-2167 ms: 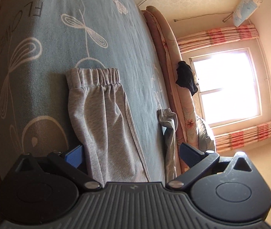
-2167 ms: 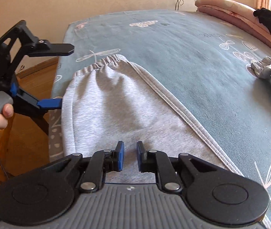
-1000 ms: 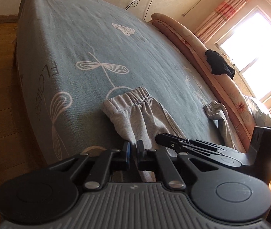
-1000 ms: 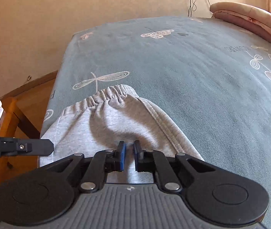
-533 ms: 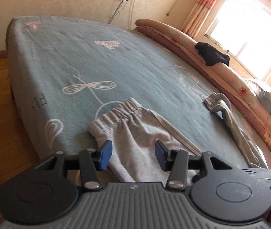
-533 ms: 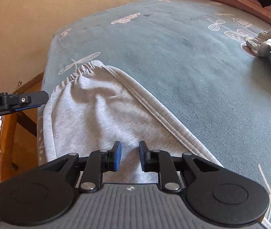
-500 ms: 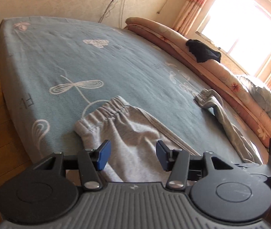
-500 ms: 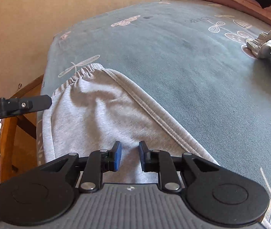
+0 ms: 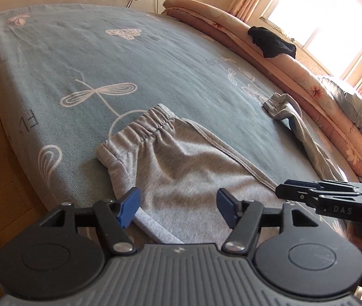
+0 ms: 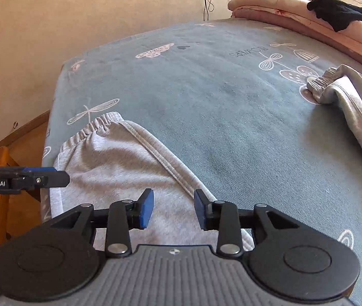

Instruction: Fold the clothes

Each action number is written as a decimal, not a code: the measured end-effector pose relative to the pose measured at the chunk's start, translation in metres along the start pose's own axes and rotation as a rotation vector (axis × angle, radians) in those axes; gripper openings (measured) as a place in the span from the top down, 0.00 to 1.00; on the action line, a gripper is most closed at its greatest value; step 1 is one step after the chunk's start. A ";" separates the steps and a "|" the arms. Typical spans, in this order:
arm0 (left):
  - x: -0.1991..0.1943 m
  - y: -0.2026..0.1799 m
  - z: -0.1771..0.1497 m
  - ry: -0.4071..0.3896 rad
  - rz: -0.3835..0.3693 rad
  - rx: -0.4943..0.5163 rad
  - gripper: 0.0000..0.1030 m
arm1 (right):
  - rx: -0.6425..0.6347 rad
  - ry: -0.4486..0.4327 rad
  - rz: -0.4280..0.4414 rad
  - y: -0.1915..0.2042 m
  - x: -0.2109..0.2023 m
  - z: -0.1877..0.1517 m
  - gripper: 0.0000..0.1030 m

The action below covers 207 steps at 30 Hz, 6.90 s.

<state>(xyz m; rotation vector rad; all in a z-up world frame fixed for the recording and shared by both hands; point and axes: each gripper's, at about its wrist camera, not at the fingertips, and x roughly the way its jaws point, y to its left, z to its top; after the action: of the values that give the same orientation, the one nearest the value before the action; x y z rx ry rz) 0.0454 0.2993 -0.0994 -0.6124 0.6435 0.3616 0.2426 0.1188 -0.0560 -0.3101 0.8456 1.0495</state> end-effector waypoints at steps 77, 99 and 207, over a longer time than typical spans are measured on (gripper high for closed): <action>0.007 -0.223 -0.148 0.364 -0.347 0.753 0.08 | 0.452 -0.021 -0.444 -0.010 -0.187 -0.270 0.08; 0.014 -0.278 -0.178 0.382 -0.346 0.801 0.02 | 0.543 -0.086 -0.616 -0.033 -0.227 -0.325 0.00; 0.131 -0.323 -0.027 0.160 -0.188 0.542 0.01 | 0.292 0.000 -0.613 -0.150 -0.180 -0.168 0.00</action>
<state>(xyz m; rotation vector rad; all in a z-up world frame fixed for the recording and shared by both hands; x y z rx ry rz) 0.2894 0.0517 -0.0677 -0.1789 0.7919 -0.0450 0.2520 -0.1694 -0.0564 -0.2935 0.8174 0.3505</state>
